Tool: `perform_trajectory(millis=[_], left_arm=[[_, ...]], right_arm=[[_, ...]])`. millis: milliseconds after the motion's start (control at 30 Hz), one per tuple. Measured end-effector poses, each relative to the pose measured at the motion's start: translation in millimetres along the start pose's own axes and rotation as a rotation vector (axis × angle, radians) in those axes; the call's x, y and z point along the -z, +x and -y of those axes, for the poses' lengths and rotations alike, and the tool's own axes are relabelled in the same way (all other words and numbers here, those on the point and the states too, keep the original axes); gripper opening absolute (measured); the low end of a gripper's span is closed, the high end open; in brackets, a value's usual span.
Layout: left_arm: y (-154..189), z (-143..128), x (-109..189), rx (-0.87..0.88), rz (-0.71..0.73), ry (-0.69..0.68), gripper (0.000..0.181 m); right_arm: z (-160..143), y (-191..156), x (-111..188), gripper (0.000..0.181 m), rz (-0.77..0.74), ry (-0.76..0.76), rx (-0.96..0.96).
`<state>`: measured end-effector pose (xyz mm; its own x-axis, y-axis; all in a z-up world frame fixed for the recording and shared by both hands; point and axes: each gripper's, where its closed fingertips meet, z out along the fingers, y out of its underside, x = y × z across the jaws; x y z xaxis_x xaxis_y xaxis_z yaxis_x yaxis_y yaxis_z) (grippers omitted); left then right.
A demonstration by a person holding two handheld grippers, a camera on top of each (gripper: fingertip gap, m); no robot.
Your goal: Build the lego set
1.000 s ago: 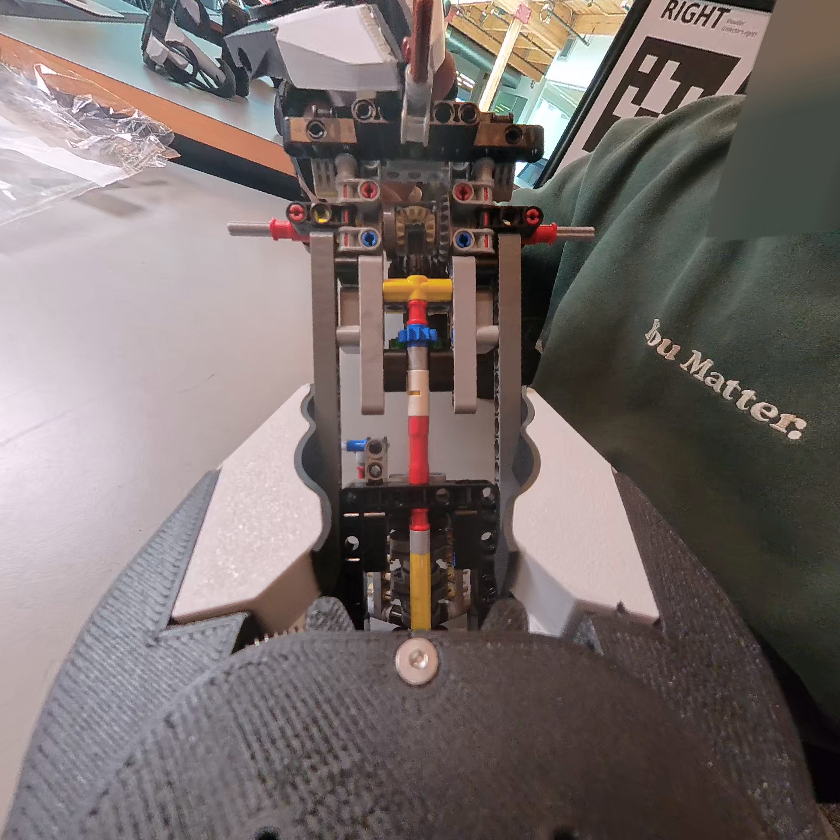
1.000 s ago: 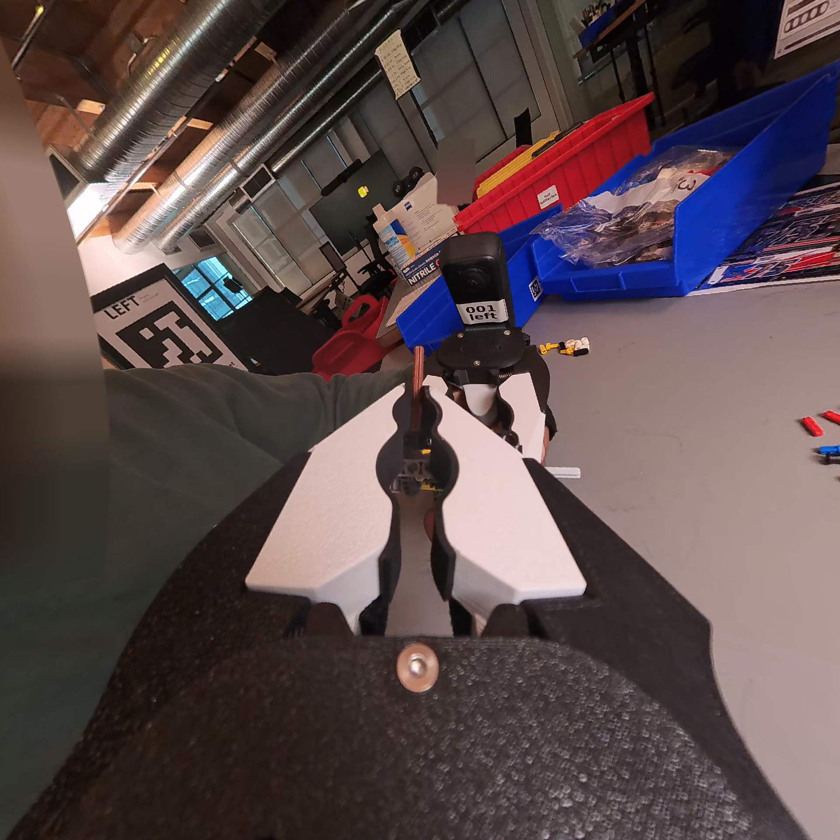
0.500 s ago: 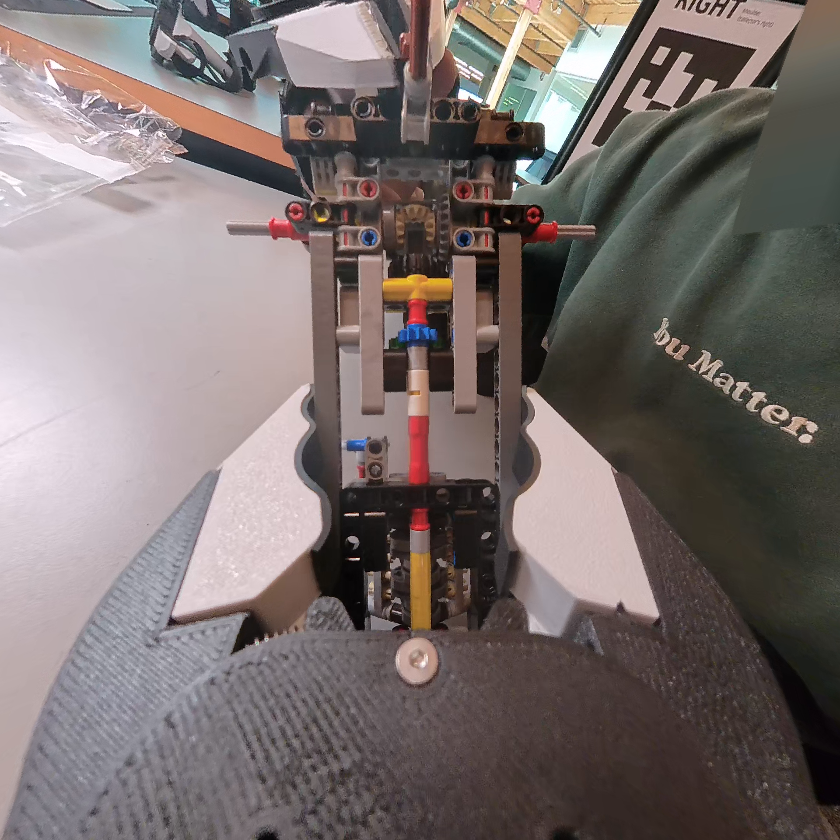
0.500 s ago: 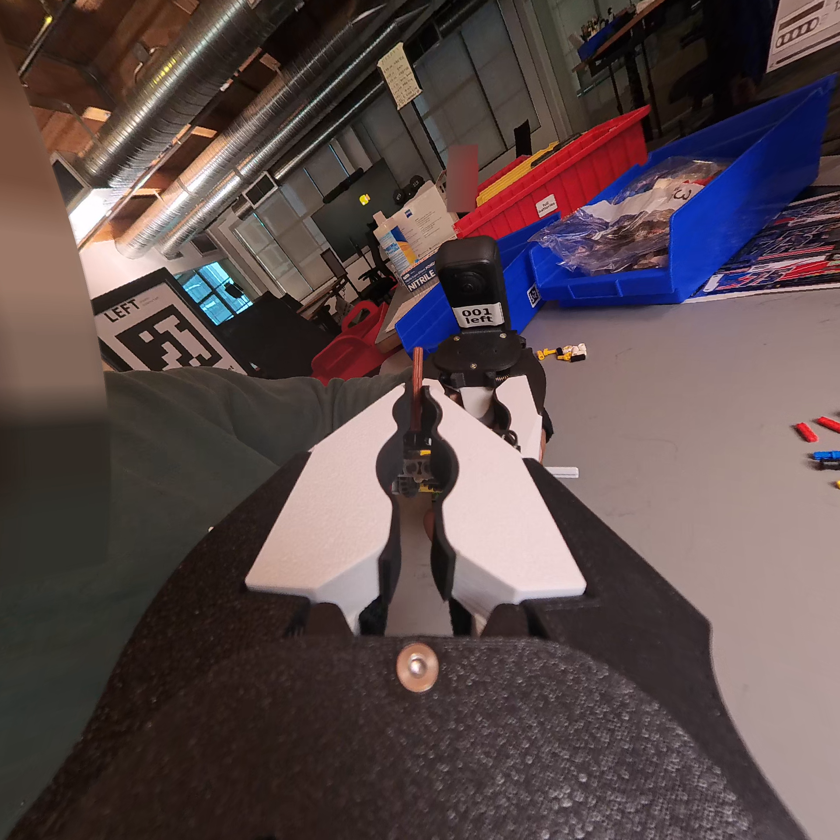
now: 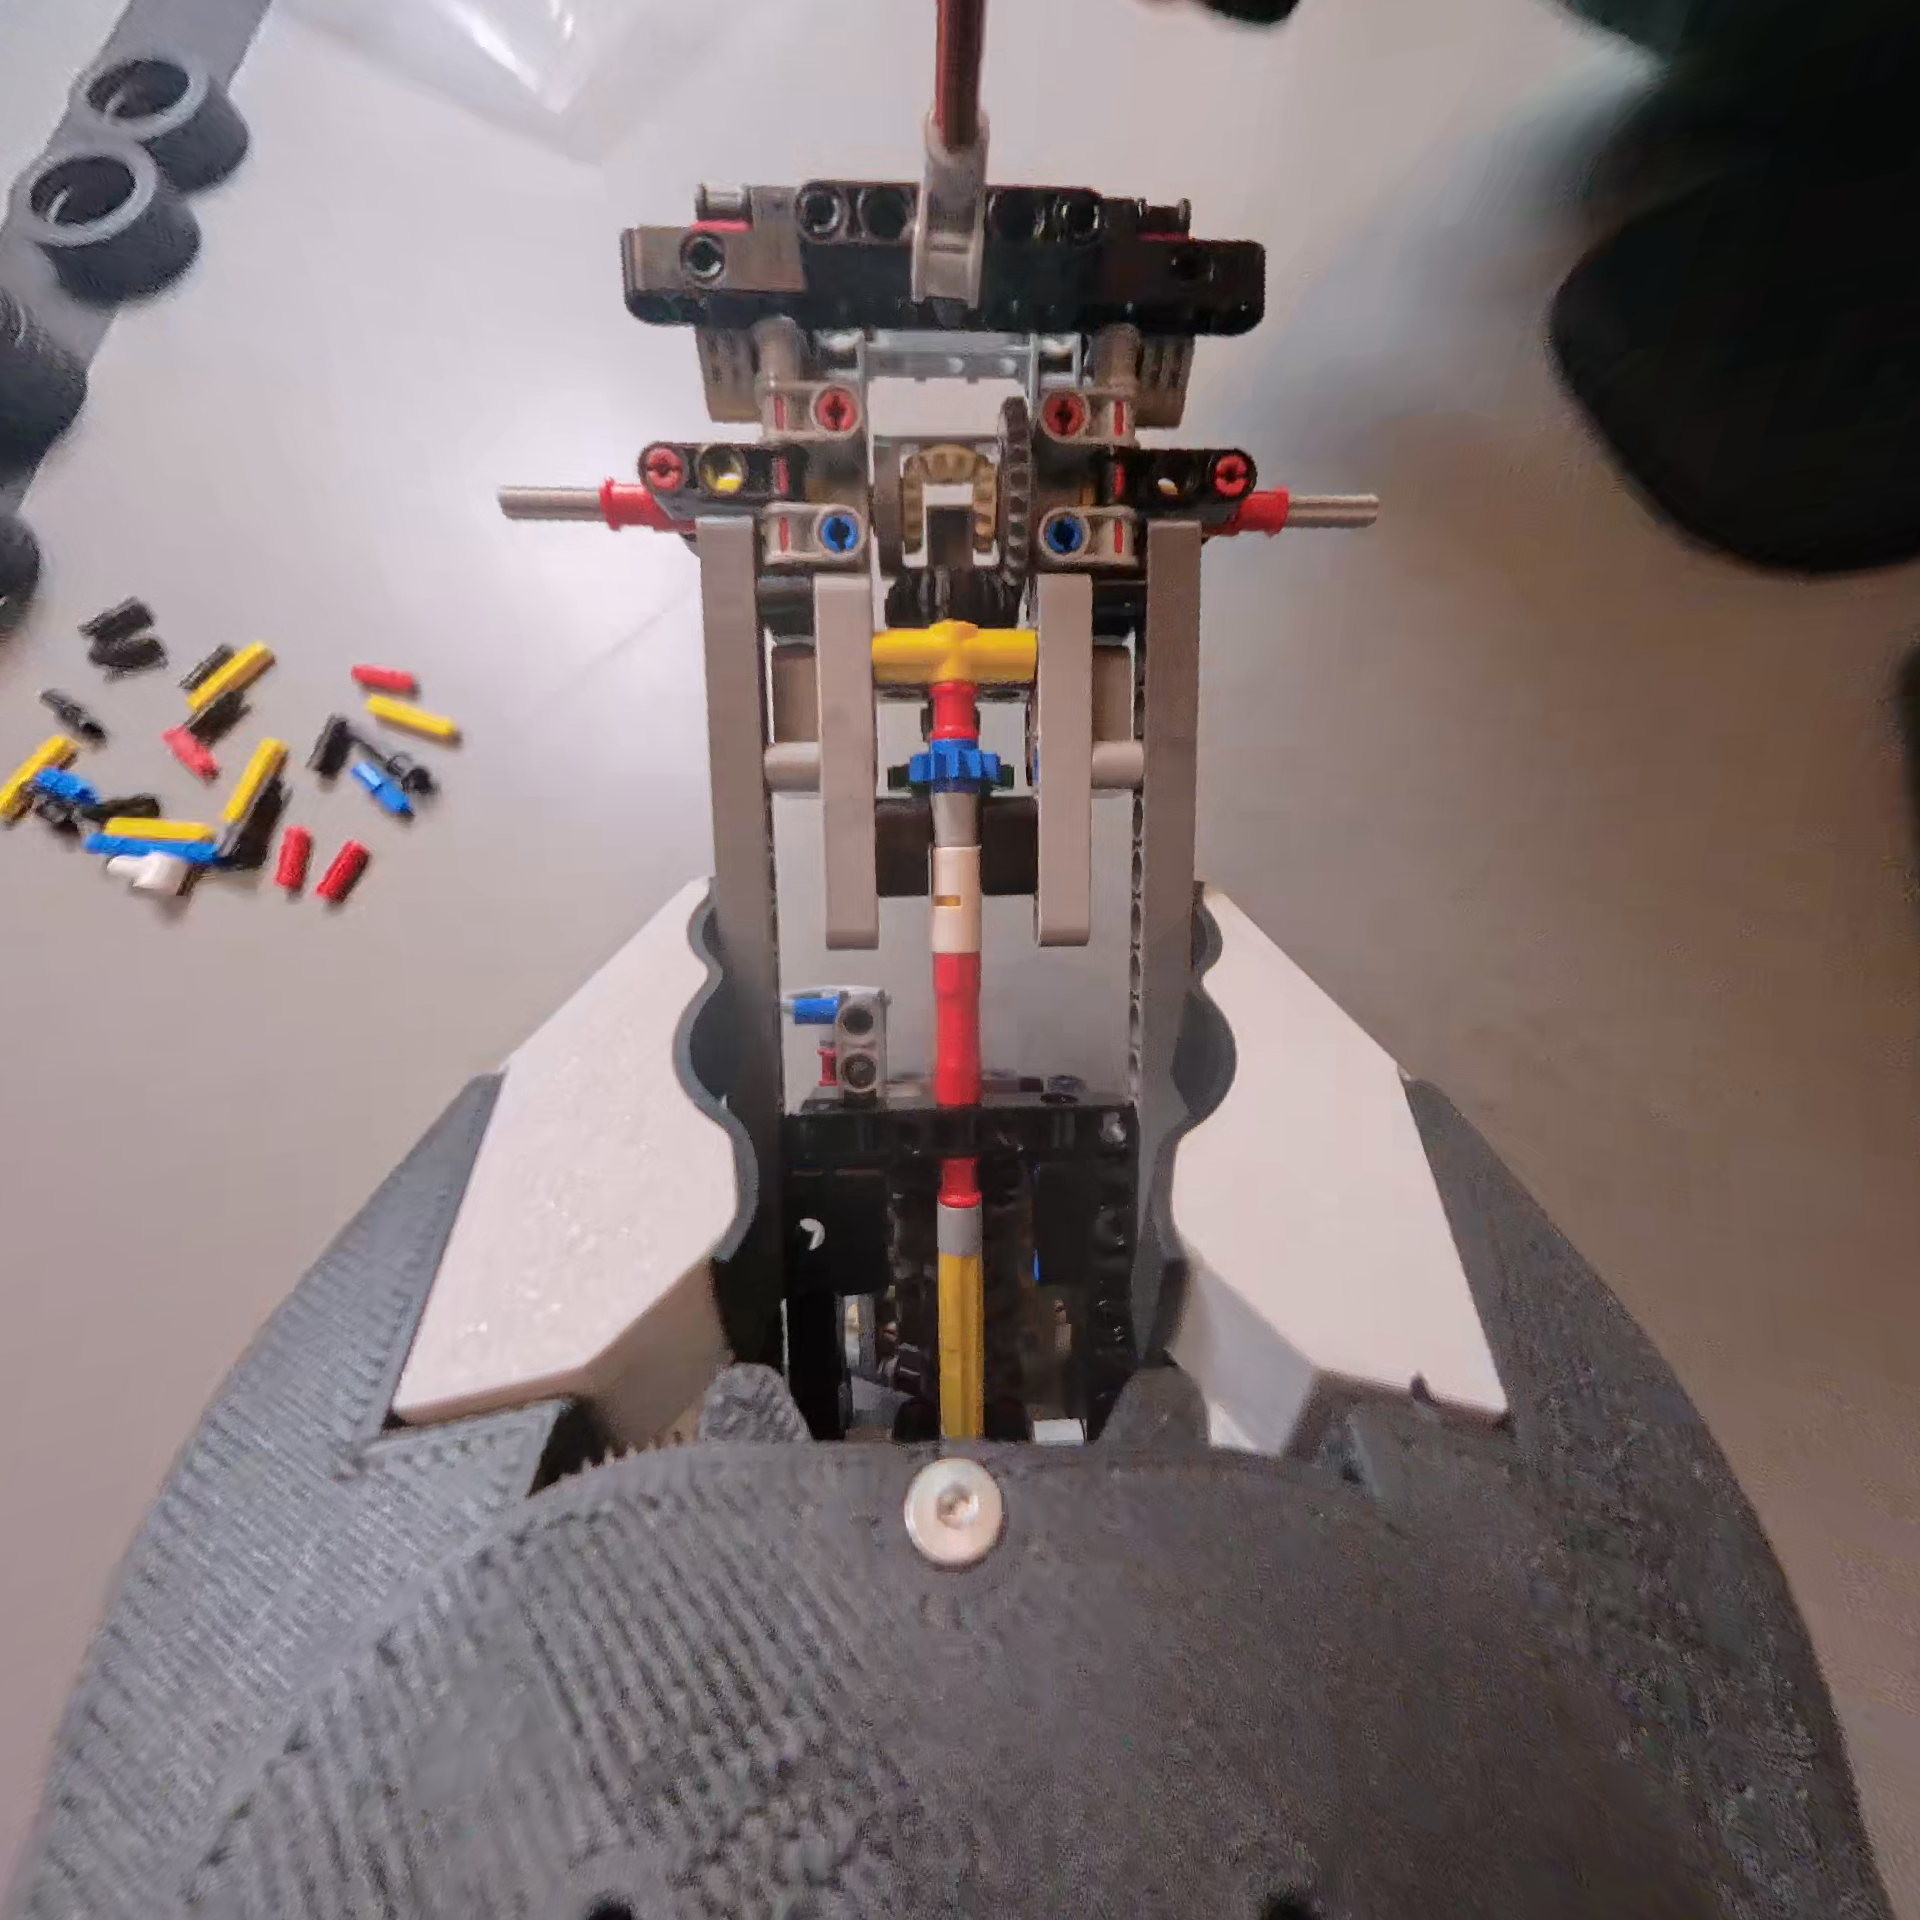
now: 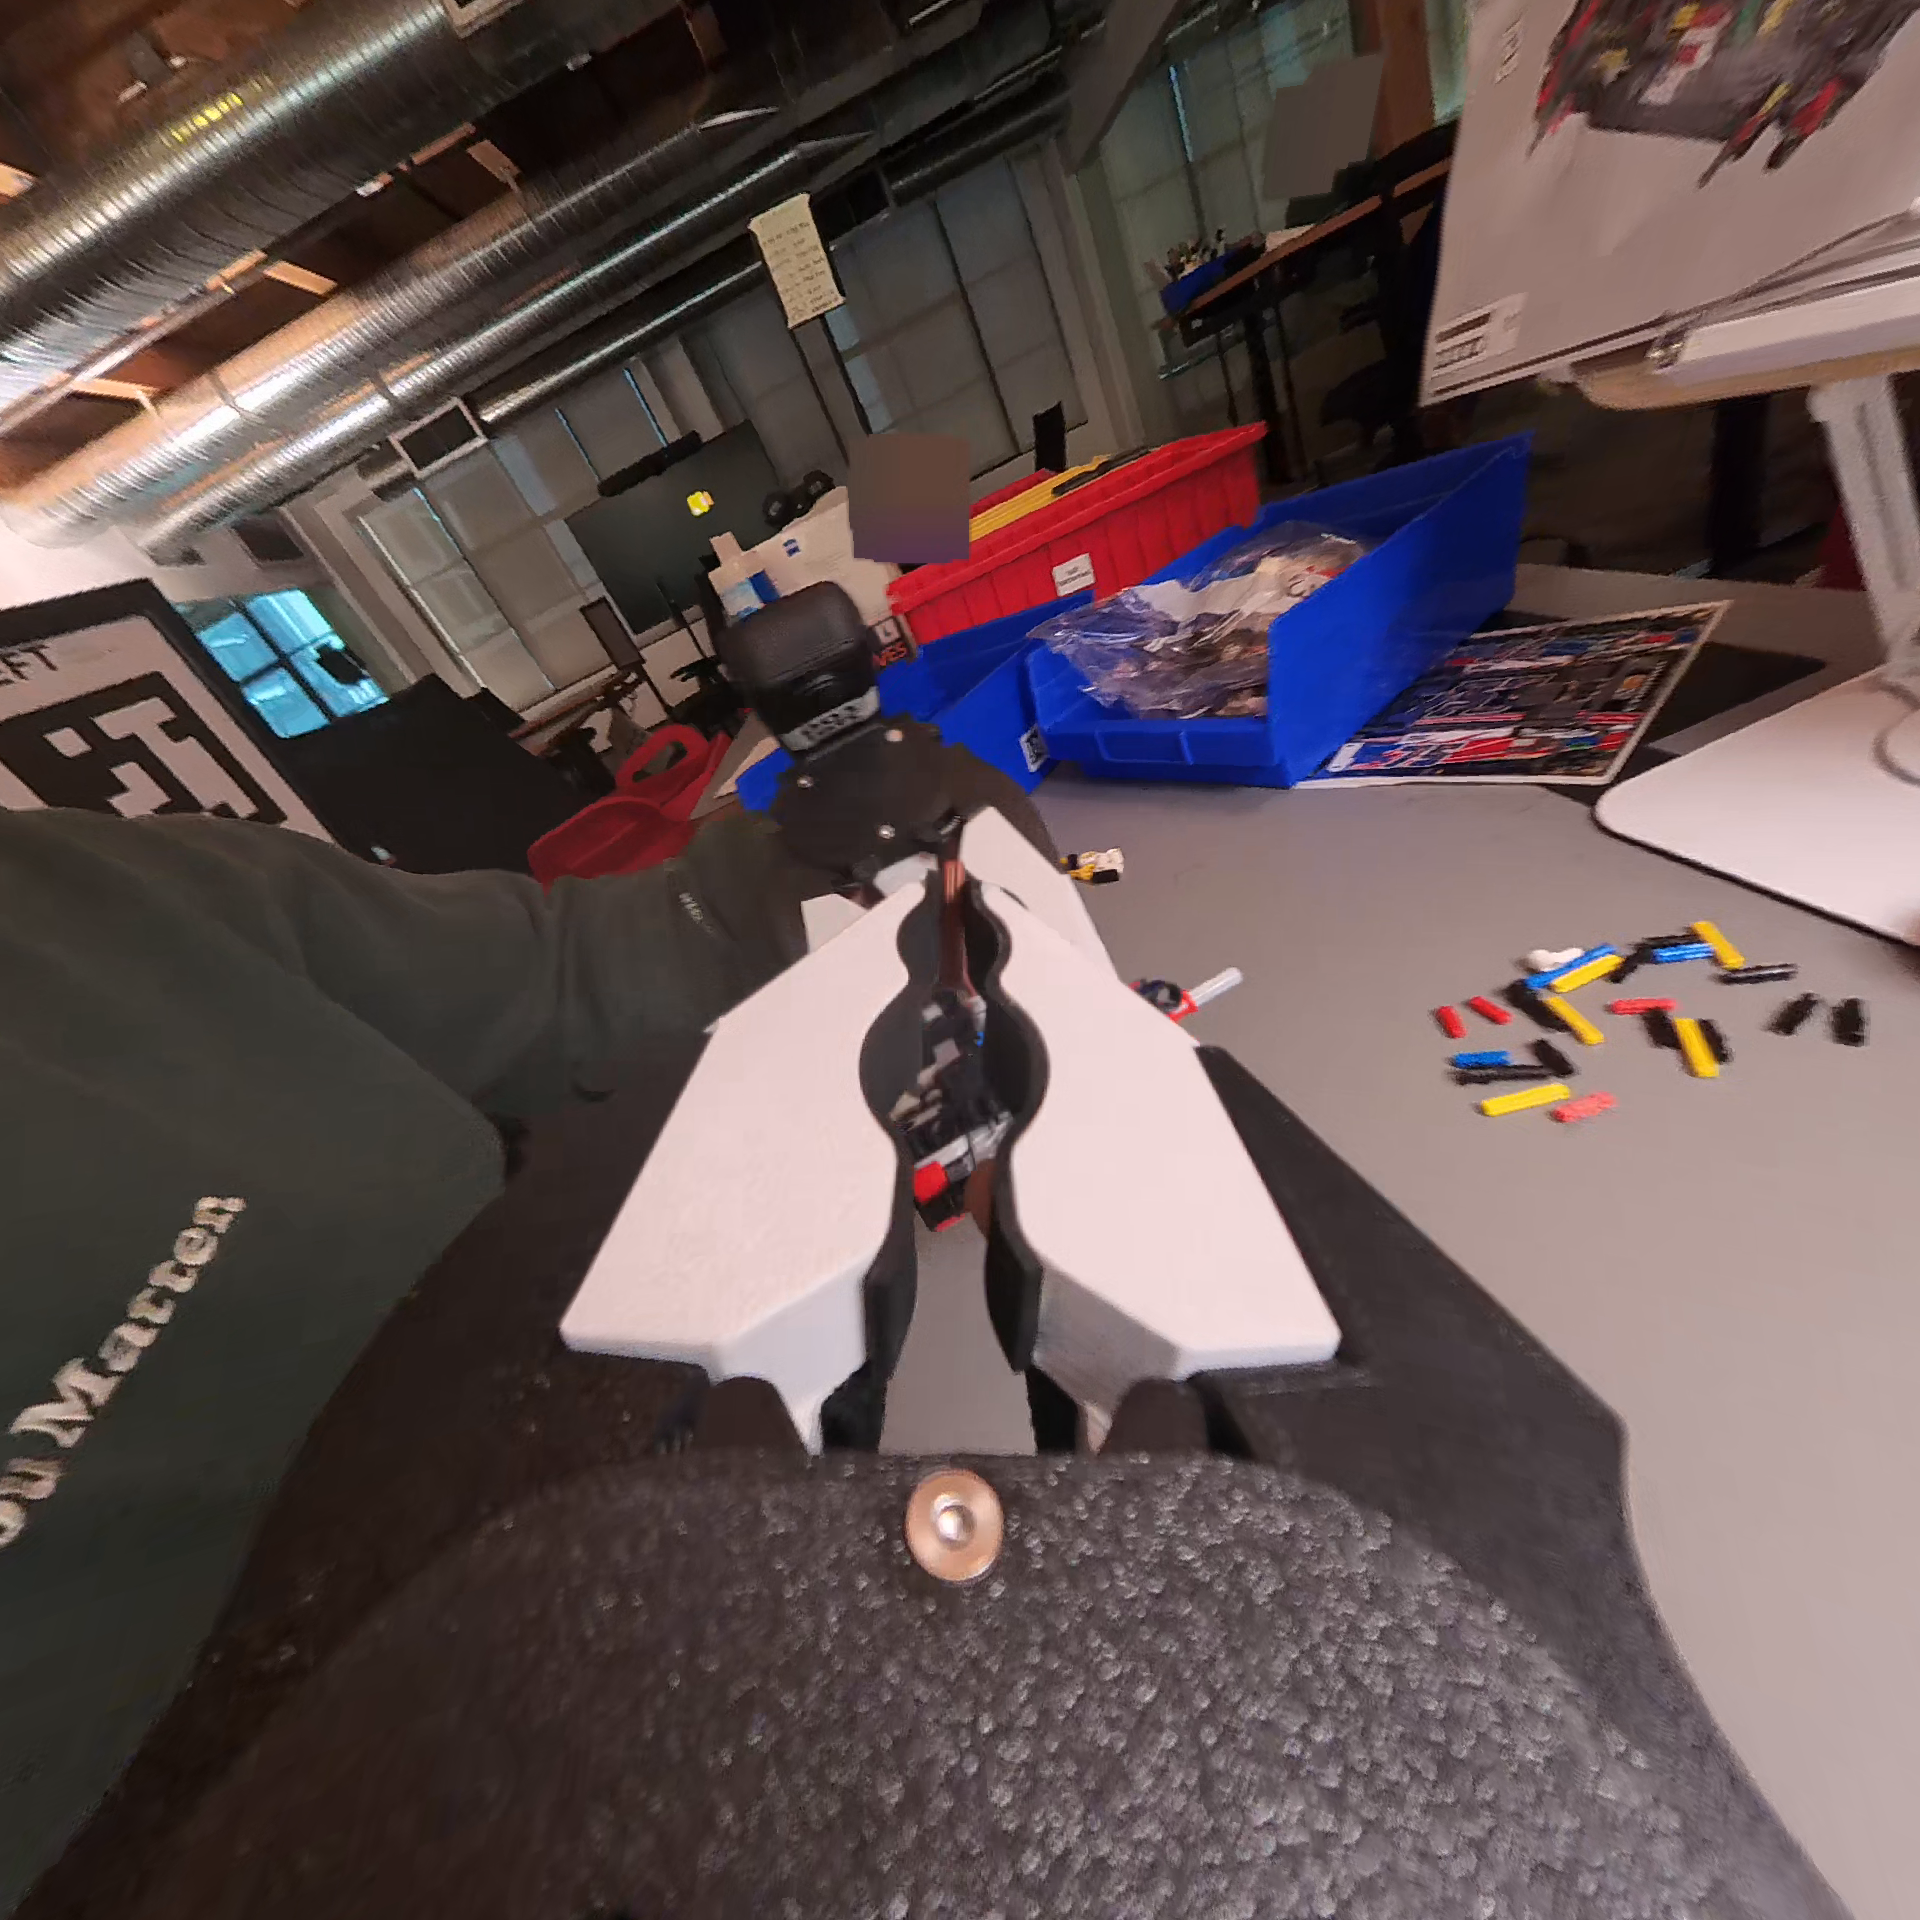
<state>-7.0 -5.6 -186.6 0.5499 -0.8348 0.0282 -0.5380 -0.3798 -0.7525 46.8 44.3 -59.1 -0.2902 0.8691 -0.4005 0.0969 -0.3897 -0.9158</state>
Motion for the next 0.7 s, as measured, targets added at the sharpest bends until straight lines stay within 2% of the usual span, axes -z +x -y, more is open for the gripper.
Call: perform_trajectory(millis=[100, 167, 300, 400, 533, 700], left_arm=[[-10, -17, -1, -0.032, 0.076, -0.139, 0.086], [-10, -23, -3, -0.046, 0.086, -0.185, 0.086], [-4, -27, -8, -0.062, 0.063, -0.213, 0.086], [-2, -28, -11, -0.105, 0.072, -0.238, 0.086], [-1, -26, -14, -0.126, 0.075, -0.251, 0.086], [-2, -27, -15, -0.140, 0.072, -0.297, 0.086]], right_arm=[[-16, 35, 8, 0.000, -0.077, -0.029, 0.003], [-38, 60, 12, 0.000, -0.147, -0.106, -0.031], [-82, 99, 22, 0.001, -0.340, -0.329, -0.058], [-104, 121, 35, 0.001, -0.507, -0.516, 0.072], [-114, 138, 43, 0.001, -0.642, -0.671, 0.250], [-112, 141, 40, 0.008, -0.661, -0.690, 0.299]])
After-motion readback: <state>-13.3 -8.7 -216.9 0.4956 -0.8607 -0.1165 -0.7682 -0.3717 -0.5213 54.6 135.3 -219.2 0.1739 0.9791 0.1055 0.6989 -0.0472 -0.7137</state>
